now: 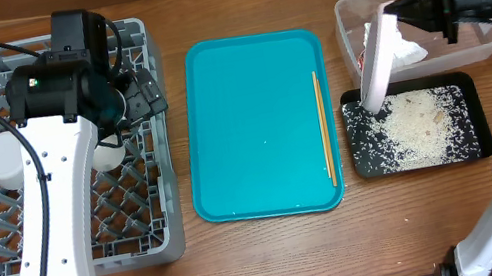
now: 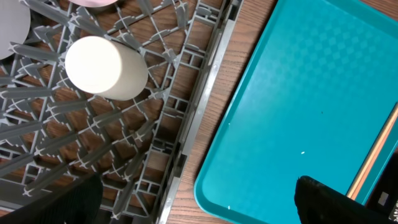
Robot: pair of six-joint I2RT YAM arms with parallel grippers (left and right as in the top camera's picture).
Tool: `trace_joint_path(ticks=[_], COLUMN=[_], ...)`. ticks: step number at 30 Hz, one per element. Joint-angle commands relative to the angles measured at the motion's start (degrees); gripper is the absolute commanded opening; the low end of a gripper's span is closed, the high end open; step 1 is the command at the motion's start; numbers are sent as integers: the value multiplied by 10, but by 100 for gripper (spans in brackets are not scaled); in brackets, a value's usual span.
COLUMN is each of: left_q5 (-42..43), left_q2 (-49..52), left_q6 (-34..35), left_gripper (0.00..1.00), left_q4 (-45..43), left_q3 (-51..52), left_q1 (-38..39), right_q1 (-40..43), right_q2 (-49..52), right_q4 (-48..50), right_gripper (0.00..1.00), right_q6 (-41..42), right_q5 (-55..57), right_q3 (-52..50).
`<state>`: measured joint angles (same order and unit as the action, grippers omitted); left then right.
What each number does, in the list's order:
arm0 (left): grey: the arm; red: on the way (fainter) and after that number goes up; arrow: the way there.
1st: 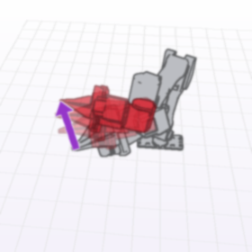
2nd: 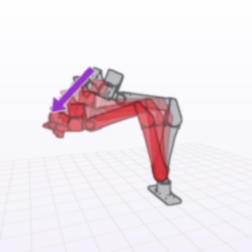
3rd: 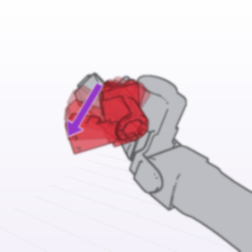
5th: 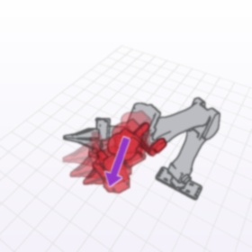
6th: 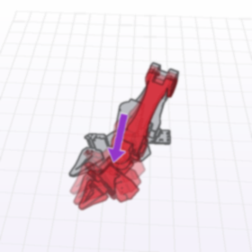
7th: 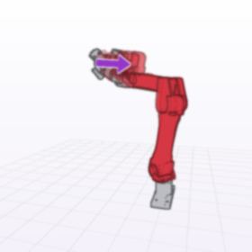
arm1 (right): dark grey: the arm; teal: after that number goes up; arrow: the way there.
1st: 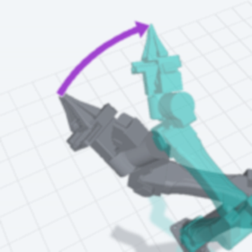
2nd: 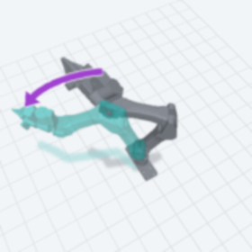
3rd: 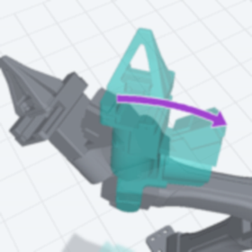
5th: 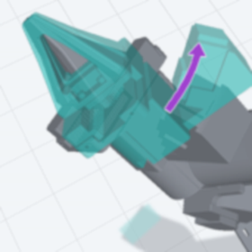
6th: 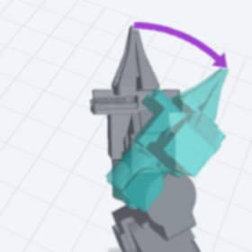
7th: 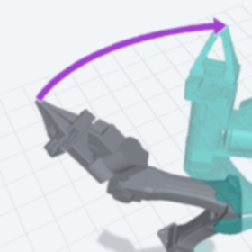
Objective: Sort waste into correct bins and load items into the dishwasher
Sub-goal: 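Carry the emptied plate left and set it on the teal tray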
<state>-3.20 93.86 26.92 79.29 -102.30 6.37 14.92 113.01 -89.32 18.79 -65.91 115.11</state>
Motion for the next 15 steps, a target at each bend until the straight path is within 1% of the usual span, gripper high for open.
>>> trace_joint_path(ticks=[1,3,6,8,11,13,15], left_q5=[2,2,2,2,2,2,2], left_q2=[3,3,3,3,3,3,3], left_q6=[7,7,7,7,7,7,7], left_gripper=[100,100,100,100,100,100,100], left_q4=[0,0,0,0,0,0,0], left_q3=[-4,-4,-4,-4,-4,-4,-4], left_q1=[0,0,0,0,0,0,0], right_q1=[-48,-80,-136,-191,-256,-296,-335], right_q2=[-20,-20,-20,-20,-20,-20,-20], right_q4=[29,52,91,122,159,180,189], right_gripper=[4,4,4,4,4,4,4], right_q6=[-8,7,64,92,107,142,188], right_q5=[26,64,159,224,281,345,441], right_q3=[7,7,7,7,7,7,7])
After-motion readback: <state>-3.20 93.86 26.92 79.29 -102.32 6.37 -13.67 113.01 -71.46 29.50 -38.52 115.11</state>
